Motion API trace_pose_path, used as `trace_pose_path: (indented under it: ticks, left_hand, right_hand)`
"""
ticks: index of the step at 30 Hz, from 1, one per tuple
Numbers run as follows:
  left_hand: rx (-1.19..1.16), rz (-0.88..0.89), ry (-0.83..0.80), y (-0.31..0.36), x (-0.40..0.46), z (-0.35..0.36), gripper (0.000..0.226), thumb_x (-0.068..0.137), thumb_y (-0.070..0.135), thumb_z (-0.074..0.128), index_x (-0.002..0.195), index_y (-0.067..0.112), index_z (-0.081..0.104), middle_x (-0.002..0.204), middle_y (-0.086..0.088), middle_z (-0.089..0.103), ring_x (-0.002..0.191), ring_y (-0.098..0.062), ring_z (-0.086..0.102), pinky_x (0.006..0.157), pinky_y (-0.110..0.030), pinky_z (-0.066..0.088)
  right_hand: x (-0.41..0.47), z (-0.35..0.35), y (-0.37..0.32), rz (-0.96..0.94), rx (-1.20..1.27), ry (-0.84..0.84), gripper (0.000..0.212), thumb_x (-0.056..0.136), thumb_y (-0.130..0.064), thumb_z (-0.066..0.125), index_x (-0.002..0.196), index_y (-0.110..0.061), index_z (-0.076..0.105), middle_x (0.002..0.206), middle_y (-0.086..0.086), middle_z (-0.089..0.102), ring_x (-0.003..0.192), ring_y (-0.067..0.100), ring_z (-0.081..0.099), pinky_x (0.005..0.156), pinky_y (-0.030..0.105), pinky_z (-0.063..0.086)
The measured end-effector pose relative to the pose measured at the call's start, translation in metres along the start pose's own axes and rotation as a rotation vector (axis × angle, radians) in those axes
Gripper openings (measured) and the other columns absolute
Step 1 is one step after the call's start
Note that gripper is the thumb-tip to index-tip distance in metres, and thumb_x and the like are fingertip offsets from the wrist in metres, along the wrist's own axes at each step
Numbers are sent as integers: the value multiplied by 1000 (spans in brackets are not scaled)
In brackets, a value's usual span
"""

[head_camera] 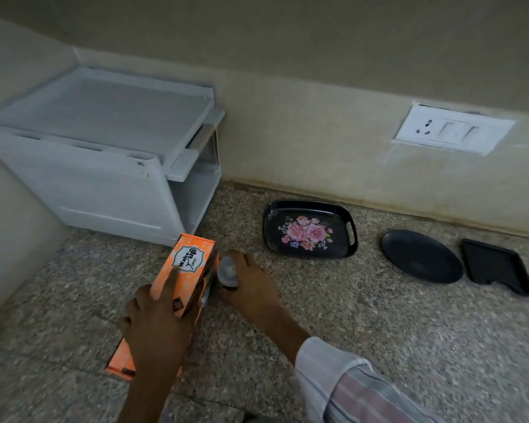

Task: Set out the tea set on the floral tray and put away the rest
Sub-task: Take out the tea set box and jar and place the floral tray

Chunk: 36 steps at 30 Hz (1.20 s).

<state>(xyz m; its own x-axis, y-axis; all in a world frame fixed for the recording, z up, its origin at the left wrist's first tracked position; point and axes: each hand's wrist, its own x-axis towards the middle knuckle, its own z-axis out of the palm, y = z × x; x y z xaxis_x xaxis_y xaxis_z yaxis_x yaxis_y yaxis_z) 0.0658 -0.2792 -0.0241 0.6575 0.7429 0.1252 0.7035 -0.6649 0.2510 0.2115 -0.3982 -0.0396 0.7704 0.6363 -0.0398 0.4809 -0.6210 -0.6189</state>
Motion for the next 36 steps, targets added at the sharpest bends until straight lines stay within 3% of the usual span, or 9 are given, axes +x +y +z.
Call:
trace_pose_path:
  ticks: [6,9,12,15,19,22,26,32,36]
  left_hand:
    - [0,-29,-40,7,-3,-1,84,73,65,71,146,37,41,134,-24,47,116,-50,48,89,-65,42]
    - [-87,10,62,28,-3,-19,75,79,62,60,145,30,44,143,-28,42,126,-51,43,97,-65,39]
    - [-287,188,181,67,10,-28,61,79,43,59,133,15,55,132,-26,49,115,-47,49,89,-56,46]
    - [-441,291,89,122,26,-8,50,81,30,69,125,10,59,120,-22,57,105,-42,56,85,-48,49]
    - [-566,292,-124,185,59,59,52,86,29,65,136,20,55,125,-11,62,112,-31,61,91,-39,52]
    - [-644,165,-237,216,82,98,58,89,20,63,145,20,47,133,-14,59,120,-33,59,99,-43,51]
    - [-647,23,-217,230,96,132,63,88,6,62,147,13,43,139,-22,52,124,-41,54,102,-50,49]
    - [-682,-1,-151,224,98,159,49,85,0,61,134,6,57,128,-22,63,118,-42,59,97,-47,48]
    - [-713,-13,-133,222,95,163,43,81,-6,58,122,7,65,117,-19,69,110,-40,63,92,-44,50]
  right_hand:
    - [-11,-2,10,-9,113,-8,84,82,-47,72,153,-34,28,147,4,45,126,33,55,97,44,51]
    - [-20,-11,18,19,211,-12,97,77,-56,75,155,-35,22,151,1,42,128,31,54,99,43,51]
    - [-28,-38,38,39,216,62,108,69,-65,79,155,-40,18,155,-4,40,133,21,52,104,40,51]
    - [-34,-72,84,102,256,177,86,79,-57,69,153,-36,31,150,-6,49,133,13,52,107,35,48]
    - [-23,-108,150,384,270,414,47,89,-41,62,134,-30,57,124,-4,69,109,16,67,88,33,56]
    - [-8,-122,192,559,252,487,44,91,-41,55,131,-23,59,122,6,67,111,28,65,90,39,56]
    - [13,-127,220,673,349,513,50,97,-19,59,145,-8,50,141,15,58,127,34,57,102,41,47]
    - [20,-123,230,636,421,525,35,89,-2,55,119,-13,70,104,3,73,98,21,70,60,23,44]
    - [19,-120,233,622,409,563,35,84,3,53,107,-13,74,90,3,73,86,25,70,63,27,46]
